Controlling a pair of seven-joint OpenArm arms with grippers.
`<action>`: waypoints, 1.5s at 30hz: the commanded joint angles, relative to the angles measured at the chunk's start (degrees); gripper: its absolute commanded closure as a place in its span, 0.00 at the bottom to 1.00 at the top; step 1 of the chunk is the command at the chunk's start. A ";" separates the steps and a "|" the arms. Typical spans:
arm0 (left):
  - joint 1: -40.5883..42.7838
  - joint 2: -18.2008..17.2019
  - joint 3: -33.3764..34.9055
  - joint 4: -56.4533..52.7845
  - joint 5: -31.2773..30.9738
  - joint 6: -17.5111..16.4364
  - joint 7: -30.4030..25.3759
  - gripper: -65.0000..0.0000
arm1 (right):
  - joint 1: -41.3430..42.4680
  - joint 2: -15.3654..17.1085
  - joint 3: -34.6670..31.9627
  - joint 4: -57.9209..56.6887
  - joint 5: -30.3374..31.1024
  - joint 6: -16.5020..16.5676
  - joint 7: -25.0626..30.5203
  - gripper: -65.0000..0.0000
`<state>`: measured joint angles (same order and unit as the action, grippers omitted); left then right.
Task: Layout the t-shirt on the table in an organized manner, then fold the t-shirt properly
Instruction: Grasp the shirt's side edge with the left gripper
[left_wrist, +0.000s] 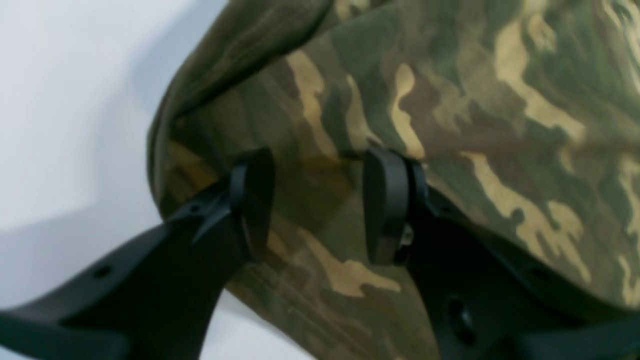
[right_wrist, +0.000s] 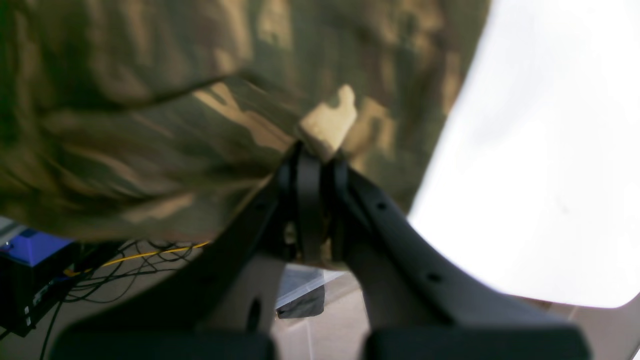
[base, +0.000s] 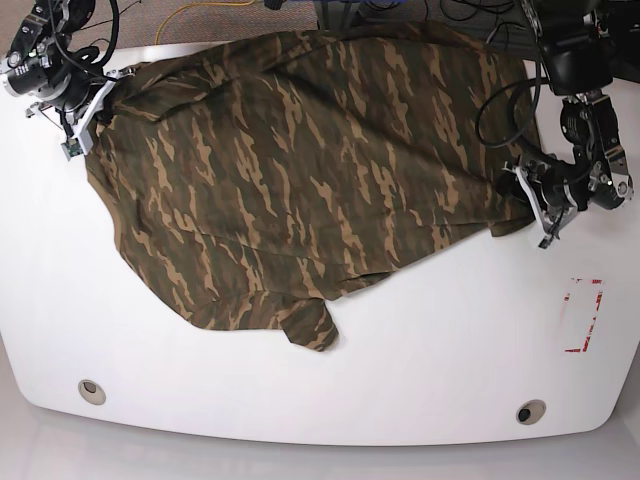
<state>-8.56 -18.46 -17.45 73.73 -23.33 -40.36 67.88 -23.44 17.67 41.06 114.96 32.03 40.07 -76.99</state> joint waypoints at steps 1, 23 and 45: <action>-3.09 -0.66 1.06 -1.78 3.33 0.36 -1.11 0.58 | 0.36 0.92 0.48 0.78 0.45 -0.07 0.55 1.00; -19.09 1.27 12.31 -11.89 5.71 0.36 -14.38 0.58 | 3.09 -0.40 0.48 0.69 0.45 -0.07 0.55 1.00; -9.07 0.57 3.69 17.30 2.10 0.36 0.04 0.58 | 4.67 -3.83 0.22 0.69 0.19 -0.07 0.55 1.00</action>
<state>-19.64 -17.30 -12.43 87.02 -21.45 -40.10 67.68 -19.11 12.88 40.95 114.83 31.79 40.07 -77.08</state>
